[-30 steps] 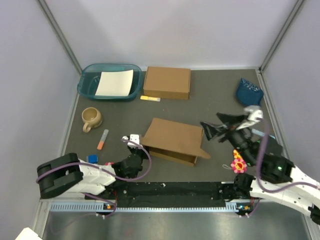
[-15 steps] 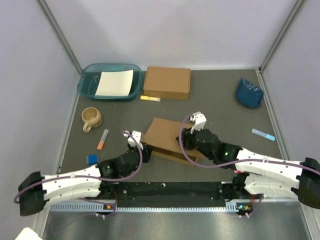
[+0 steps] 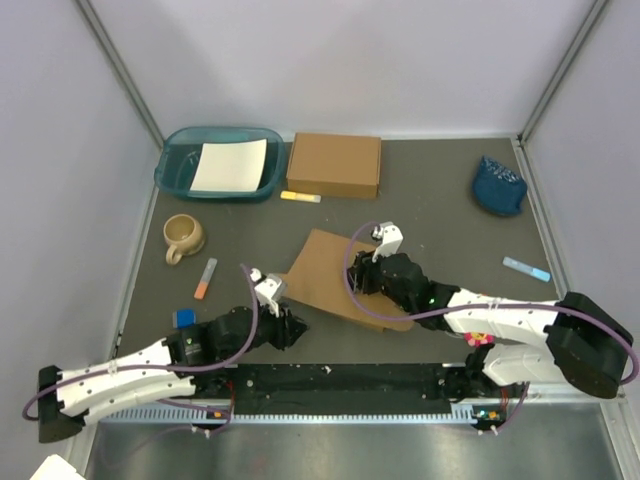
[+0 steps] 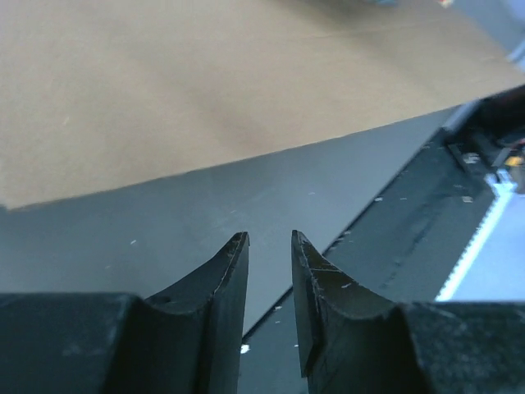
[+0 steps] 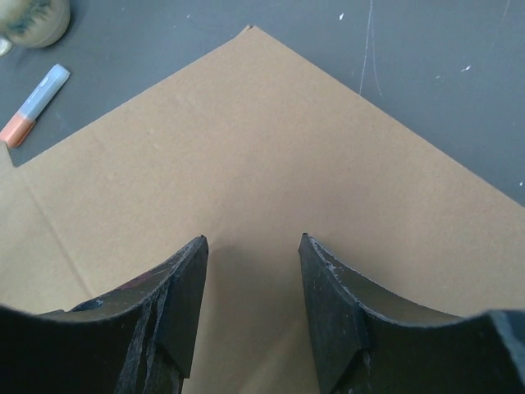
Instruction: Fold the paper box
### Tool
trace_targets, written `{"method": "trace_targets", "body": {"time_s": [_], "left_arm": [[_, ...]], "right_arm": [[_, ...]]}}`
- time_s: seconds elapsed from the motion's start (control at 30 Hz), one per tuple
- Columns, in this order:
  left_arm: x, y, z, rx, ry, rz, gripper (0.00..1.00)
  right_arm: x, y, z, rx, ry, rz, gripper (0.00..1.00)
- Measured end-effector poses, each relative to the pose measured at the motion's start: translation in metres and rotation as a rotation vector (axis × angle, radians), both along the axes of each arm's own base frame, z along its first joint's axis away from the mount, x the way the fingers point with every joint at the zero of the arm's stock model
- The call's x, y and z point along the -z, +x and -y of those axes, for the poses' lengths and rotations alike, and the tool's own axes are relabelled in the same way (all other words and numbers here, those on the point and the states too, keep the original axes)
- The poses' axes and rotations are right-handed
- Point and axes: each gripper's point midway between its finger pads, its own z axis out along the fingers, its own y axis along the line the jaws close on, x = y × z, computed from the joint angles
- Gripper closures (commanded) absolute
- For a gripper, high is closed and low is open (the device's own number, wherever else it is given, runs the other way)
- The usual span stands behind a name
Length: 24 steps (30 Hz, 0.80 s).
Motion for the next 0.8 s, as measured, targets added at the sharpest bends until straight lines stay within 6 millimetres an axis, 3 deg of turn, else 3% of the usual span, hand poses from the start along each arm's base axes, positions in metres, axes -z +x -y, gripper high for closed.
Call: {"method": "trace_targets", "body": {"time_s": [0.07,0.23,0.33,0.47,0.57,0.63,0.67,0.73,0.8], "left_arm": [[-0.013,-0.007,0.005,0.047,-0.036,0.011,0.65],[-0.073,-0.007,0.021,0.105,-0.159,0.099,0.63],[-0.099,0.006,0.036,0.095,-0.175,0.166,0.60],[-0.110,0.043,0.048,-0.034,-0.087,0.229,0.59],[-0.107,0.087,0.046,-0.174,-0.012,0.231,0.59],[-0.095,0.127,0.027,-0.303,0.019,0.185,0.59],[-0.087,0.141,0.018,-0.356,0.034,0.163,0.59],[-0.067,0.166,-0.006,-0.466,0.073,0.112,0.57],[-0.048,0.173,-0.014,-0.503,0.108,0.068,0.56]], "right_arm": [[0.003,0.006,0.000,0.007,0.005,-0.002,0.50],[0.004,0.012,-0.001,0.022,0.029,-0.006,0.49],[0.003,0.011,0.000,0.023,0.041,-0.008,0.47],[-0.001,0.006,0.004,0.020,0.039,-0.020,0.46],[-0.005,0.000,0.012,0.021,0.027,-0.030,0.44],[-0.004,-0.005,0.019,0.024,0.007,-0.043,0.38],[-0.004,-0.006,0.021,0.024,0.000,-0.047,0.26],[-0.007,-0.009,0.029,0.037,-0.014,-0.057,0.16],[-0.014,-0.013,0.039,0.060,-0.022,-0.060,0.03]]}}
